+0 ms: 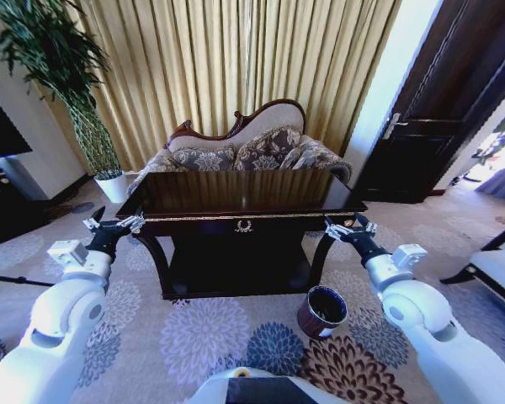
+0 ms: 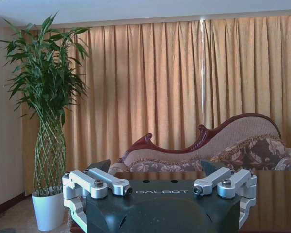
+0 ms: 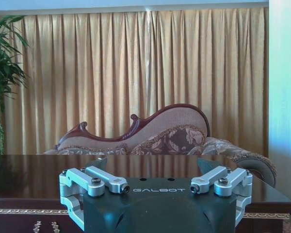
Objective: Move to the front of the table and place the trash on the table into the trash bin.
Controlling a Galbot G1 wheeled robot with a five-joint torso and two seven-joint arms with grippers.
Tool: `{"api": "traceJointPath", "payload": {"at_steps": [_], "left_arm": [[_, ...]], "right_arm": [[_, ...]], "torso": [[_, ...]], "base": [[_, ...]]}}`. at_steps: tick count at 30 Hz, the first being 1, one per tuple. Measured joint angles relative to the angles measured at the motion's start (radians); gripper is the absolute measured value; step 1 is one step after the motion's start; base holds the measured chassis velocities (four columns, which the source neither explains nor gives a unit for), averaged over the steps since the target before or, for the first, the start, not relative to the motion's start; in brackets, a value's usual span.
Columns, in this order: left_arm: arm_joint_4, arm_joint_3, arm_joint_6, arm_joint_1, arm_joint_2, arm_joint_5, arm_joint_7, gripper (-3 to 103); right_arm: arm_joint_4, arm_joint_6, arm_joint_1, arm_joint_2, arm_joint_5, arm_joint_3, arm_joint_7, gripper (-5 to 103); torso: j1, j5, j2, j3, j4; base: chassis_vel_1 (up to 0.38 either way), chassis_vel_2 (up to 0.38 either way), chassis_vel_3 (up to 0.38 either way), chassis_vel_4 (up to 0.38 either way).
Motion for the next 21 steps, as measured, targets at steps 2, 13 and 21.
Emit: {"api": "traceJointPath", "payload": {"at_steps": [2,13,21], "left_arm": [[0.000,0.000,-0.001,0.001,0.000,0.000,0.001,100],[-0.002,0.000,-0.009,0.003,0.004,0.000,0.004,100],[-0.006,0.000,-0.024,0.007,0.005,0.001,0.006,100]], "right_arm": [[0.008,-0.003,-0.004,0.000,0.002,0.003,0.000,100],[0.014,-0.003,-0.015,0.001,0.002,0.010,0.001,100],[0.021,0.001,-0.028,0.000,0.002,0.017,0.001,100]], "torso": [[0.000,-0.0001,0.000,0.000,0.0000],[0.000,-0.0001,0.000,0.000,0.0001],[0.000,-0.0001,0.000,0.000,0.0001]], "base": [[0.000,0.000,0.000,0.000],[0.038,-0.043,-0.033,0.043],[0.093,-0.100,-0.097,0.090]]}}
